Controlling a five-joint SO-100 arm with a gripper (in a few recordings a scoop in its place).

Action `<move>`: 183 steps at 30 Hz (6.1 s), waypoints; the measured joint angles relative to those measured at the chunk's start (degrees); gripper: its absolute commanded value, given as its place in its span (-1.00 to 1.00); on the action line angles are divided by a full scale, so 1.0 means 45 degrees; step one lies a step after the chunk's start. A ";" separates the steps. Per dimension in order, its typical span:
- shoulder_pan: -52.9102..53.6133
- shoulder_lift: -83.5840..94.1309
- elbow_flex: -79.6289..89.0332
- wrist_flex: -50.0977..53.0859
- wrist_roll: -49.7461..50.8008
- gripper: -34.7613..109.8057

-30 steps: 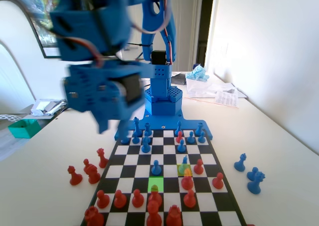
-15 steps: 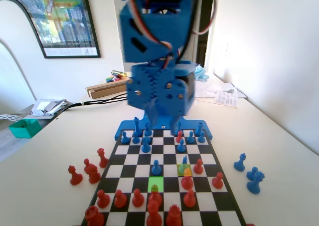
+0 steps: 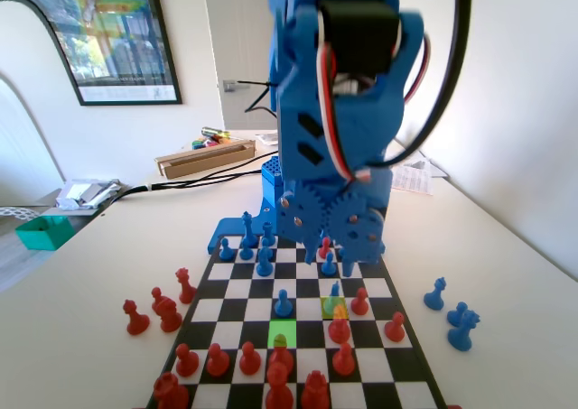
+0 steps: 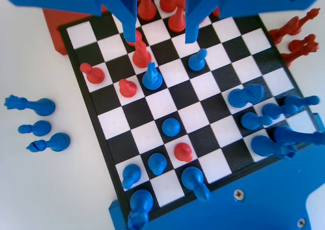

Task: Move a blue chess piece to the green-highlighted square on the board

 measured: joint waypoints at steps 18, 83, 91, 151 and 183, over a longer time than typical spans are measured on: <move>-0.0547 -0.1113 0.0195 -0.1563 -0.0117 -0.32; -0.0527 -0.1973 0.1211 -0.3066 -0.1465 -0.51; -0.0527 -0.1973 0.1113 -0.2988 -0.1602 -0.51; 0.2227 -0.3125 -0.1543 -0.1719 -0.2754 -0.51; 0.2207 -0.3418 -0.2617 -0.0625 -0.2930 -0.32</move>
